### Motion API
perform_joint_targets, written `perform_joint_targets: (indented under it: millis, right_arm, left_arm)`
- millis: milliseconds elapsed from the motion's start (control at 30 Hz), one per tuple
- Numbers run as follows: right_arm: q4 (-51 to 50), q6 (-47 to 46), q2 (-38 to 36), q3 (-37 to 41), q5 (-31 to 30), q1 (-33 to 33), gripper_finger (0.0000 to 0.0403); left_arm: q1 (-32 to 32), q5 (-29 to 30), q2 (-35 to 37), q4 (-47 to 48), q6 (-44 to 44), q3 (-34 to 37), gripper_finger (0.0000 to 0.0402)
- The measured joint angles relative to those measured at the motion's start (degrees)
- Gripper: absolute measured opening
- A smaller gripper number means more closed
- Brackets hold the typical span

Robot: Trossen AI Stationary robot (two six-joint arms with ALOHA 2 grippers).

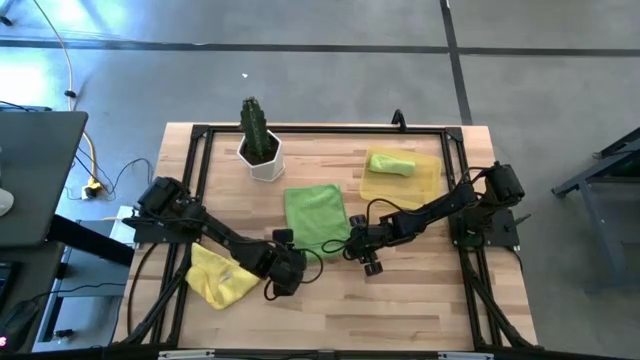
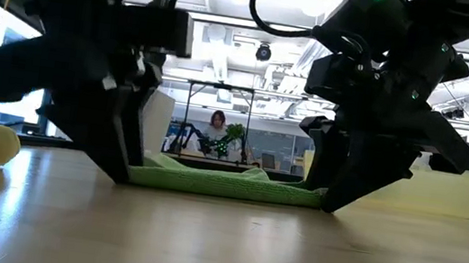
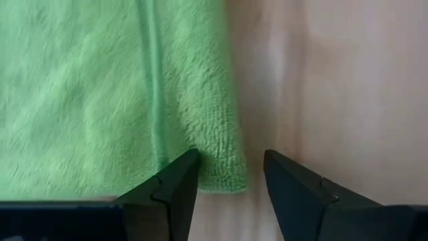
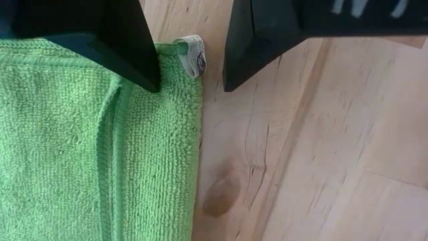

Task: Roll microfiber towels into tight, uniform cylinder then place into a basket
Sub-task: Roll the green microfiber cloth

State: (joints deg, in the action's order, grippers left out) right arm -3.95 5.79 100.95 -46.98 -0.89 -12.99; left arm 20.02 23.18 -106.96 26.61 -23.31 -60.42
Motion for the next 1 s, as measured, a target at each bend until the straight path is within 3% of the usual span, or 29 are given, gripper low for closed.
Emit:
perform_joint_targets:
  millis: [400,567,767,900,1000]
  right_arm:
    - [1.16,0.04,0.09,0.04,0.11,-0.09,0.0150]
    - [1.02,-1.46,0.11,0.04,0.11,-0.20,0.0105]
    - [0.51,-3.00,0.13,0.00,-2.14,-0.20,0.0016]
    - [0.34,-5.17,0.07,-0.04,-1.83,-0.14,0.0013]
    - [-0.38,-7.65,-0.53,0.00,2.72,0.95,0.0010]
  left_arm:
    - [-1.86,-3.65,-0.86,2.23,-9.91,-0.18,0.0143]
    - [-2.56,-5.68,-1.29,1.90,-13.14,-0.22,0.0089]
    - [-2.77,-5.70,-1.37,1.89,-15.54,-0.15,0.0013]
    - [-2.80,-6.90,-0.70,1.94,-17.47,-0.11,0.0010]
    - [-3.14,-9.19,0.60,1.99,-19.07,0.04,0.0011]
